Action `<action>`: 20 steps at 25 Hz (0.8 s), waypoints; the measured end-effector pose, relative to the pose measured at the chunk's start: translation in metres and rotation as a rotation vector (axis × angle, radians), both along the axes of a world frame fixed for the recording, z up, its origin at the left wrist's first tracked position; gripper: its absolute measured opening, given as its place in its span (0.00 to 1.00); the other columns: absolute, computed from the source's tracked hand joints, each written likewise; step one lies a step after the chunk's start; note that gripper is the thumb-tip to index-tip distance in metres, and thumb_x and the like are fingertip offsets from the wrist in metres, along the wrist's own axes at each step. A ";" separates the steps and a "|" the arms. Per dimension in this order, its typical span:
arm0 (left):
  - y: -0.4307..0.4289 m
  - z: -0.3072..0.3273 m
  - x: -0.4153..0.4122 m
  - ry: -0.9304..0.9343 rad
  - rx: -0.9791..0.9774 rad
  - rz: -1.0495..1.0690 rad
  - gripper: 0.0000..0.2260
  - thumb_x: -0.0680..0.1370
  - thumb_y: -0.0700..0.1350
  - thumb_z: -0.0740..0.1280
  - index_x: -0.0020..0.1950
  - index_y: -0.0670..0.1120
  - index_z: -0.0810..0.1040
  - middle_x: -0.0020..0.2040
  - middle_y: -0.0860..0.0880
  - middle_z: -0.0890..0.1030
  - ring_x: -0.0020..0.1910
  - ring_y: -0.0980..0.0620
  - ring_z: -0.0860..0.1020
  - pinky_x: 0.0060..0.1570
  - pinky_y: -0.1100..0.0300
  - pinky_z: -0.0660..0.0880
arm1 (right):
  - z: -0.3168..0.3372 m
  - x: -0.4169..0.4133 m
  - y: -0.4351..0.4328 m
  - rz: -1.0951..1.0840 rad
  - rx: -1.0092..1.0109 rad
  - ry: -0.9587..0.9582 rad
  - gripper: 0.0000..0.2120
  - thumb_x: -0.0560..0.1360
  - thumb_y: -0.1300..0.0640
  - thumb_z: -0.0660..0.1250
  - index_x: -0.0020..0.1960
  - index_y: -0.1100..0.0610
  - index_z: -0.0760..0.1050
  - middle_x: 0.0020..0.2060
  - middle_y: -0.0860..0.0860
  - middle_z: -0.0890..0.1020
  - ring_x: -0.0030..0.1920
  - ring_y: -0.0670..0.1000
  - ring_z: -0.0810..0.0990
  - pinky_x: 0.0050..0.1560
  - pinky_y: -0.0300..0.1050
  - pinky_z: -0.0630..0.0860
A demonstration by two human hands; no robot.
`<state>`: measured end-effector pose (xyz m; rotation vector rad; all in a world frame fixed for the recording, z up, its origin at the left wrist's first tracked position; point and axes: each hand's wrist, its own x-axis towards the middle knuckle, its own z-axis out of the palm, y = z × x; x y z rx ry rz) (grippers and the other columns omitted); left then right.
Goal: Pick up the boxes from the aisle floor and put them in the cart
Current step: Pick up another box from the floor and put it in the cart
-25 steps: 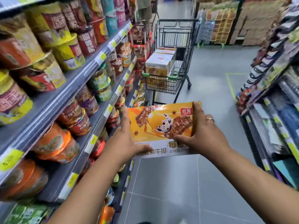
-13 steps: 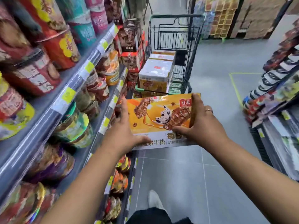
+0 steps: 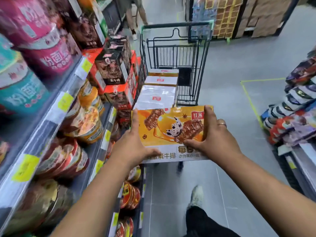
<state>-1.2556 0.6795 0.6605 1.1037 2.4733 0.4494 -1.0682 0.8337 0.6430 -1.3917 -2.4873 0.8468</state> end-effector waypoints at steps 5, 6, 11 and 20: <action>0.115 0.001 -0.078 0.016 -0.016 0.055 0.66 0.60 0.65 0.78 0.65 0.67 0.19 0.70 0.42 0.72 0.62 0.40 0.76 0.56 0.45 0.76 | -0.005 -0.087 0.124 0.053 -0.011 0.006 0.59 0.60 0.33 0.75 0.75 0.40 0.38 0.64 0.61 0.68 0.60 0.62 0.75 0.56 0.54 0.75; 0.133 0.002 -0.091 0.007 -0.025 0.059 0.65 0.61 0.64 0.78 0.68 0.65 0.21 0.71 0.42 0.72 0.63 0.40 0.75 0.57 0.46 0.76 | -0.005 -0.101 0.144 0.061 -0.012 0.002 0.59 0.60 0.33 0.75 0.75 0.40 0.37 0.64 0.61 0.68 0.60 0.62 0.75 0.56 0.54 0.75; 0.228 -0.003 -0.169 -0.020 -0.044 0.061 0.64 0.63 0.62 0.78 0.74 0.60 0.26 0.71 0.42 0.72 0.60 0.40 0.77 0.54 0.47 0.77 | -0.009 -0.180 0.237 0.051 -0.026 -0.024 0.59 0.60 0.33 0.76 0.75 0.39 0.37 0.63 0.61 0.69 0.59 0.62 0.75 0.55 0.55 0.76; 0.389 -0.054 -0.328 -0.025 -0.093 0.019 0.64 0.64 0.57 0.80 0.73 0.60 0.25 0.66 0.40 0.75 0.58 0.40 0.77 0.54 0.50 0.75 | -0.057 -0.328 0.359 -0.109 -0.103 -0.007 0.58 0.63 0.38 0.77 0.76 0.41 0.37 0.66 0.64 0.67 0.60 0.64 0.75 0.62 0.57 0.73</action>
